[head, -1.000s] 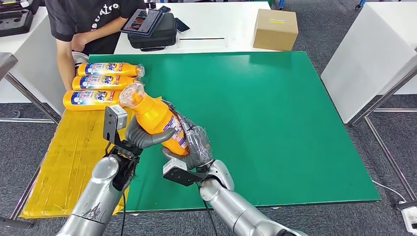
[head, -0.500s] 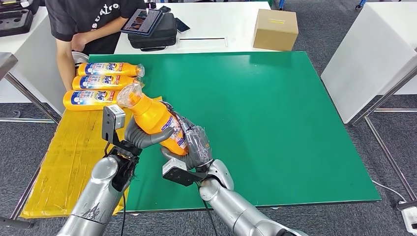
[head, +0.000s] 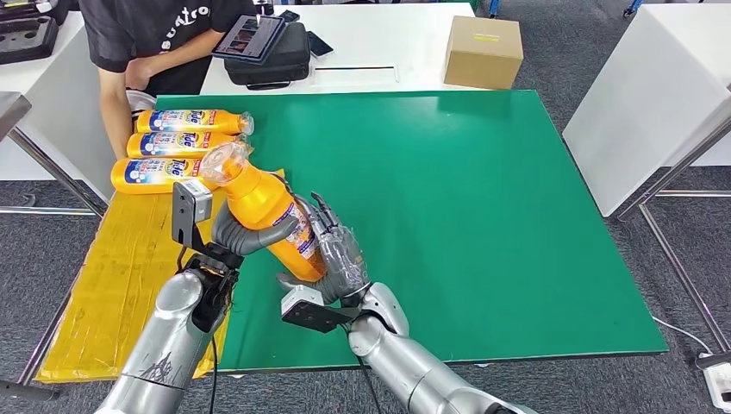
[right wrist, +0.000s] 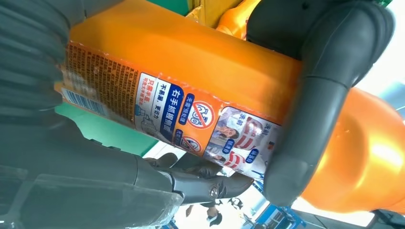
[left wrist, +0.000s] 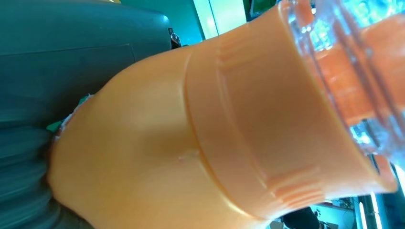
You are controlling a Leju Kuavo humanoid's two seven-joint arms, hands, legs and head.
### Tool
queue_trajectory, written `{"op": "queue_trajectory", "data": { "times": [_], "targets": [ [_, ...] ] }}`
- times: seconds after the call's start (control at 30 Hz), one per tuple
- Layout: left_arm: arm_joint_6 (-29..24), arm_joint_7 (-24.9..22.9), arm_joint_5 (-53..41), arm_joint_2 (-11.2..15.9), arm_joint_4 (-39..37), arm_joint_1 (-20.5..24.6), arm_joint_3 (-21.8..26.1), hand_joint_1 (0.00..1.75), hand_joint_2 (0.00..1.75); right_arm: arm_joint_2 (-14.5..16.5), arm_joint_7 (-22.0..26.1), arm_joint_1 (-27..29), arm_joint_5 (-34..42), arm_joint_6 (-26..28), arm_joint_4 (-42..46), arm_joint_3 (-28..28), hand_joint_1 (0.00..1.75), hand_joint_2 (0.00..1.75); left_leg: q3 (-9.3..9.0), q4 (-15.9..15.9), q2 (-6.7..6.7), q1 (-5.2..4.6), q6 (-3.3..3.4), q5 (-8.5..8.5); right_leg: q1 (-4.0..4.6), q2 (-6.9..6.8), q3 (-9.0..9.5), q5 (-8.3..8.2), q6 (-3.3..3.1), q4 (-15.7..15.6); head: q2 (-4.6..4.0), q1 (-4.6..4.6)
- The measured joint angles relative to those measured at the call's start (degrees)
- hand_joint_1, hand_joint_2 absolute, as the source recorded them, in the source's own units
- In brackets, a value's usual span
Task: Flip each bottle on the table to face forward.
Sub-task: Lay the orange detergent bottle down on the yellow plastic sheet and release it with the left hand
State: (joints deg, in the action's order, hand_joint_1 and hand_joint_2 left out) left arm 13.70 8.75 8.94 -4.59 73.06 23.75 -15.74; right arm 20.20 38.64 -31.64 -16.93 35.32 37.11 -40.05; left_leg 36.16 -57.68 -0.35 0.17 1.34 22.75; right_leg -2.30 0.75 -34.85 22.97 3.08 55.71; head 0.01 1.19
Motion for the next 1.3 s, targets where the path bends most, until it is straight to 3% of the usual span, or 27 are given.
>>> {"op": "queue_trajectory", "data": {
  "times": [0.7,0.97,1.3],
  "targets": [
    [-0.7,-0.3,0.9,0.0,-2.5,0.2,1.6,1.56,1.75,0.2,0.8,0.8,-1.3,0.5,1.0,-0.9,0.00,1.75,0.01,0.0,0.01,0.00,0.00,0.00,0.00,0.00,-0.04,0.00,0.00,0.0,0.00,0.02],
    [-1.0,0.1,1.0,0.0,-2.9,0.2,1.9,1.75,1.75,0.2,1.0,1.2,-1.1,1.1,1.9,-0.9,0.00,1.75,0.01,0.0,0.01,0.00,0.00,0.00,0.00,0.00,-0.04,0.00,0.00,0.0,-0.01,0.02],
    [-8.0,1.5,-4.5,1.5,-3.7,1.0,5.2,1.75,1.75,-2.1,0.4,3.6,-1.2,3.8,12.8,-0.2,0.00,1.75,0.01,0.0,0.02,0.01,0.00,0.00,0.01,0.01,-0.07,0.00,0.00,0.0,-0.01,0.01]
  ]
}}
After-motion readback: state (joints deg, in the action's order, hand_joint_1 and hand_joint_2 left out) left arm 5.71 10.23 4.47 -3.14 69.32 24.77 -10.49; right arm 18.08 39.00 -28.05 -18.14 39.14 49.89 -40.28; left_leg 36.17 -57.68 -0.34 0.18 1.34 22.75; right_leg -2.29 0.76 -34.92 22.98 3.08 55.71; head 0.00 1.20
